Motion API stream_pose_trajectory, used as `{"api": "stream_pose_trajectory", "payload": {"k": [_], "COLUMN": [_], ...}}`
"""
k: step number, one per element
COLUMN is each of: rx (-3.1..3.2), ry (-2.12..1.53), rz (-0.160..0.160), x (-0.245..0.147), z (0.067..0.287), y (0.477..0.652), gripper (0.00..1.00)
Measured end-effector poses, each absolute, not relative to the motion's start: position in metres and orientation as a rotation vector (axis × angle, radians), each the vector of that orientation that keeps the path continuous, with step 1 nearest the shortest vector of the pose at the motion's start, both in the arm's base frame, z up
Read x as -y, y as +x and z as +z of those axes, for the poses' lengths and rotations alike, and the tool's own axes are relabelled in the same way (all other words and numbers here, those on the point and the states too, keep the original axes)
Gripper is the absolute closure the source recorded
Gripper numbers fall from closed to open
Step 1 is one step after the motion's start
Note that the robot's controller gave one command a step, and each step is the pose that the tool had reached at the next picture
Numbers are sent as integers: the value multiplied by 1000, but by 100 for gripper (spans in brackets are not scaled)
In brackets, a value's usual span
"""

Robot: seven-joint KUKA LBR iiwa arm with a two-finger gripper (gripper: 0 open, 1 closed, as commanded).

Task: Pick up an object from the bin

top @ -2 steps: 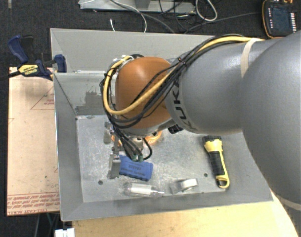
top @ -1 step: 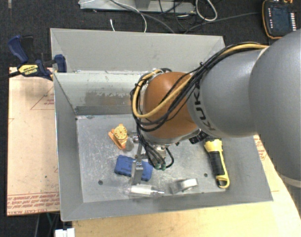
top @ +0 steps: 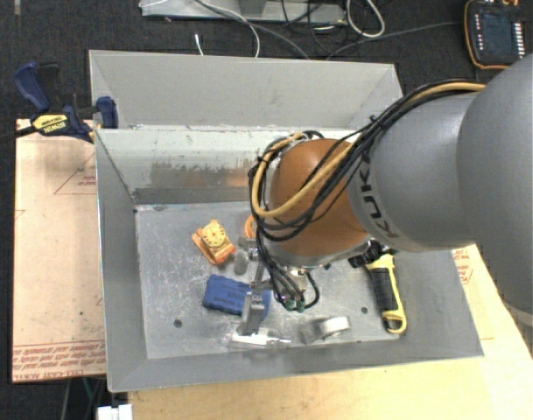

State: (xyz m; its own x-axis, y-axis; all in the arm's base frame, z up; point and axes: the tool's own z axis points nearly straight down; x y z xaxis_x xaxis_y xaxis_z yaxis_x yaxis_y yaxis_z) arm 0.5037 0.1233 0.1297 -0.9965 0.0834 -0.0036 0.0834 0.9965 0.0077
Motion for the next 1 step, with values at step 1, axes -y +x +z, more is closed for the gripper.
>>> {"api": "stream_pose_trajectory", "payload": {"k": [1], "rx": [-3130], "ry": [270], "rz": [7], "x": [-121], "z": [122], "y": [517], "gripper": [0]}}
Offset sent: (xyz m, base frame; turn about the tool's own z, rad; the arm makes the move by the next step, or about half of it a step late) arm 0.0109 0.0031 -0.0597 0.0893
